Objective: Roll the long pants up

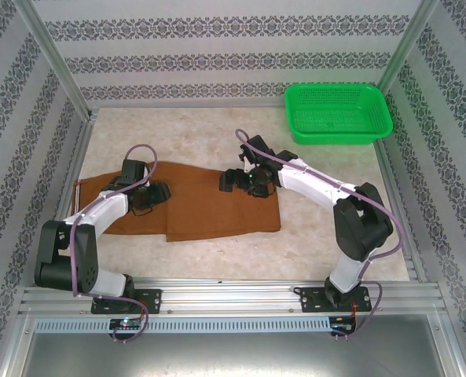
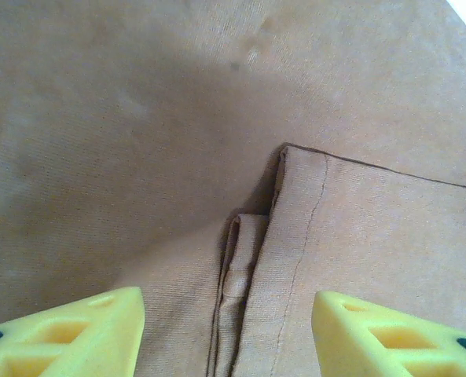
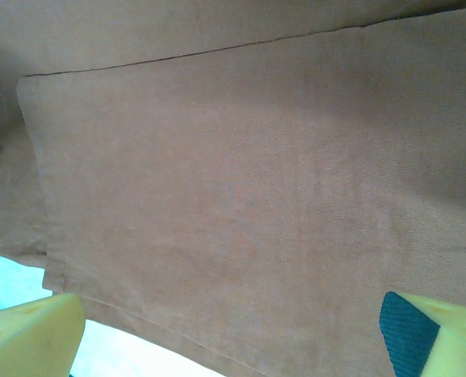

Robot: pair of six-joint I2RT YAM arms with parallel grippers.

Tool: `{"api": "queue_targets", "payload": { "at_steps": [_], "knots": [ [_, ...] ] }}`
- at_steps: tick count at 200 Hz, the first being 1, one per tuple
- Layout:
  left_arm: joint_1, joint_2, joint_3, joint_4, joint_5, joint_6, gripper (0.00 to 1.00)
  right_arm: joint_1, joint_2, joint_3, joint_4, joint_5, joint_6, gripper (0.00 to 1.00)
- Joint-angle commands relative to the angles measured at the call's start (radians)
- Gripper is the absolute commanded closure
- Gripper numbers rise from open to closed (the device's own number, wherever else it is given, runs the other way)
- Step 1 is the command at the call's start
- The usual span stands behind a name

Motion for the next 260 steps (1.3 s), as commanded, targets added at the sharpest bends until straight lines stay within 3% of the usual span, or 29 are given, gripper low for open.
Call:
{"api": "queue_targets", "payload": {
  "at_steps": [1,82,171,260],
  "knots": [
    [-0.001,0.058,0.019,-0.054,-0.003,0.066,0.41,-0.006,0.034,0.006,0.013,-0.024,0.012,0.03],
    [-0.020,0.257,0.022,0.113,0.212,0.024,0.44,-0.042,0.036,-0.055,0.039,-0.029,0.012,0.03],
    [-0.065,0.187,0.076,0.057,0.161,0.037,0.43,-0.068,0.152,-0.108,0.070,-0.046,0.036,0.04],
    [-0.093,0.350,0.150,0.086,0.248,0.037,0.46,-0.084,0.165,-0.143,0.102,-0.059,0.039,0.05]
  ]
}}
